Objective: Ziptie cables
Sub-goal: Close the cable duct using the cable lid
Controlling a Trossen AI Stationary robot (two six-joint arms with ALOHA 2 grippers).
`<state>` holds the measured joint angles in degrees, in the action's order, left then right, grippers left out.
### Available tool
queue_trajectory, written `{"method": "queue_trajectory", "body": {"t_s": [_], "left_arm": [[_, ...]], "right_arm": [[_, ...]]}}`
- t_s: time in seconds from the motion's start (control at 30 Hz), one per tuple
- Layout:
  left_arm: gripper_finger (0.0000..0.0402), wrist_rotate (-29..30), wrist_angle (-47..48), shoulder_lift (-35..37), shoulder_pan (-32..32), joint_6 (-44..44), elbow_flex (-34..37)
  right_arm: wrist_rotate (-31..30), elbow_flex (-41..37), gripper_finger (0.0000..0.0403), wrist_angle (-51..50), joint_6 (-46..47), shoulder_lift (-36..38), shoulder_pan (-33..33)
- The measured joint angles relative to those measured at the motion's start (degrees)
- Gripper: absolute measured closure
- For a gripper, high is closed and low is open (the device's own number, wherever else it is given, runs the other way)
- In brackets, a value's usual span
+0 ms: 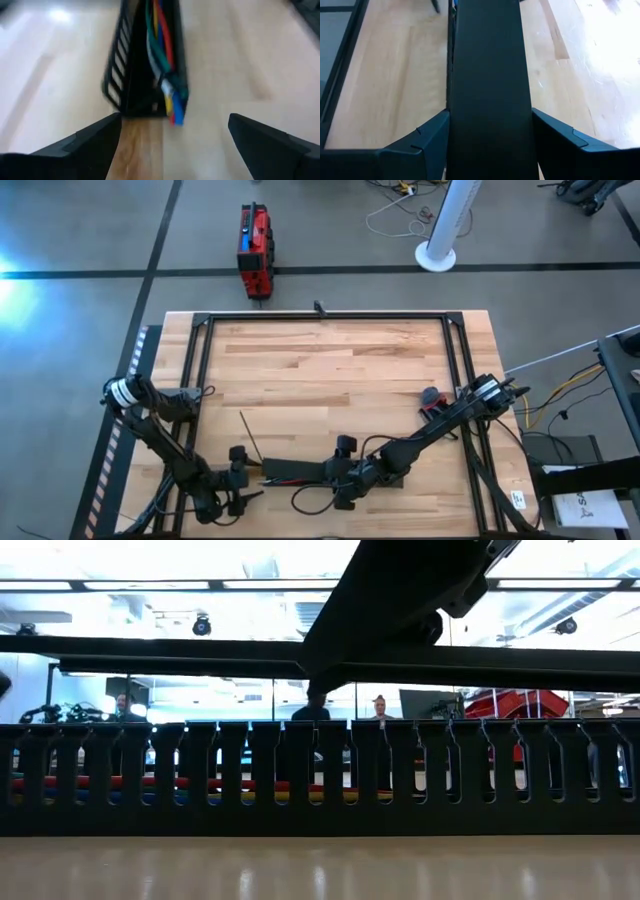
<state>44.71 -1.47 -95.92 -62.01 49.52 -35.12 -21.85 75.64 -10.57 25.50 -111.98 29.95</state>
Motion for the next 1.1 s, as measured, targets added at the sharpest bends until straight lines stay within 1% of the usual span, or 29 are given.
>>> {"method": "queue_trajectory", "body": {"t_s": [0.1, 0.17, 0.37, 0.47, 0.63, 0.73, 0.97, 1.1], "left_arm": [[0.0048, 1.59, -0.13, 1.93, -0.02, -2.93, -0.28], [0.0049, 3.10, 0.04, 1.94, 0.17, -3.30, 0.07], [0.0049, 4.26, -0.14, 1.97, 1.64, -0.13, 1.57], [0.0049, 4.48, -2.66, 1.92, 2.40, -0.05, 2.43], [0.0049, 4.52, -10.89, -1.13, 3.51, -5.53, 3.26], [0.0049, 4.00, -12.59, -3.15, 3.74, -6.84, 3.30], [0.0051, 8.01, -14.18, -6.60, 4.10, -5.05, 3.15], [0.0067, 8.59, -14.99, -7.97, 4.55, -2.71, 3.07]], "right_arm": [[0.00, 0.00, 0.0183, 0.04, -0.01, 0.00, 0.00], [0.00, 0.00, 0.0183, 0.02, -0.02, 0.00, 0.00], [0.00, 0.00, 0.0183, 0.08, -0.03, 0.00, 0.28], [0.00, 0.00, 0.0183, -0.06, -0.19, 0.00, 0.28], [0.00, 0.00, 0.0183, -0.30, -0.79, 0.00, 0.28], [0.00, 0.00, 0.0183, -0.37, -0.79, 0.00, 0.28], [0.00, 0.00, 0.0183, -0.77, -1.09, 0.00, 0.28], [-0.02, -0.04, 0.0183, -1.38, -1.27, 0.00, 0.28]]}}
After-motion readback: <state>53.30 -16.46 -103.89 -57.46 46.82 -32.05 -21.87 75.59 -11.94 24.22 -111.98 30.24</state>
